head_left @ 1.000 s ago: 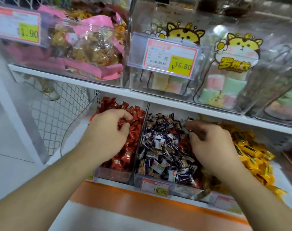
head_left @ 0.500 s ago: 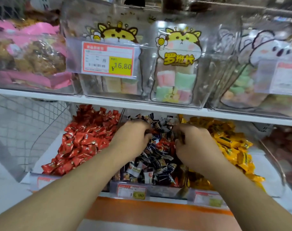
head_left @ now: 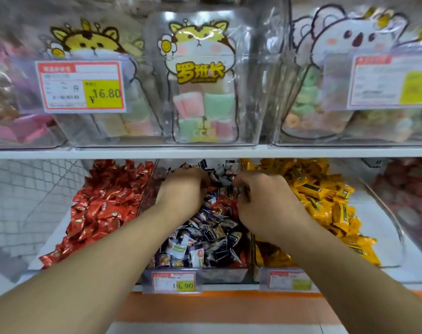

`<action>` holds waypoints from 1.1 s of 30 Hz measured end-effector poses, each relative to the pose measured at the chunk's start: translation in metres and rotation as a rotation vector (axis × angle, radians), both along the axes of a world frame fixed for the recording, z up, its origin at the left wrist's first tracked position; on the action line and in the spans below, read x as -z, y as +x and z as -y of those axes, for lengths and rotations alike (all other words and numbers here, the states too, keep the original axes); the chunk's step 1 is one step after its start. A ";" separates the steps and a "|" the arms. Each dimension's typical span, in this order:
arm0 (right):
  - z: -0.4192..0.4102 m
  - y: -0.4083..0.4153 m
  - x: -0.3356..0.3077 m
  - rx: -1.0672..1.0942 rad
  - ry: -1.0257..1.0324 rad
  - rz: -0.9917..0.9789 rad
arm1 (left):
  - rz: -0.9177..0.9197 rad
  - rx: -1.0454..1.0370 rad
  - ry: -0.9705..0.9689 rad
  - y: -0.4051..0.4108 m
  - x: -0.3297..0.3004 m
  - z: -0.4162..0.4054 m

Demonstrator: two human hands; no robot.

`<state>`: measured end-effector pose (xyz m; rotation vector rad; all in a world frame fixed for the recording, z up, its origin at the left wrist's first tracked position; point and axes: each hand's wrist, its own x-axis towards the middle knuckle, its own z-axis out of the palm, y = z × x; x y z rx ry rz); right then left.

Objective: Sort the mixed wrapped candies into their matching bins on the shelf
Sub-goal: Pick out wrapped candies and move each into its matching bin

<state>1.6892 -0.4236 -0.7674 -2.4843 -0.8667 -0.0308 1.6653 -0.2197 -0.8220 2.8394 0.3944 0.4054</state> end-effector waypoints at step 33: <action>0.016 0.009 -0.007 0.031 -0.023 -0.134 | -0.002 0.111 -0.189 -0.061 -0.039 0.030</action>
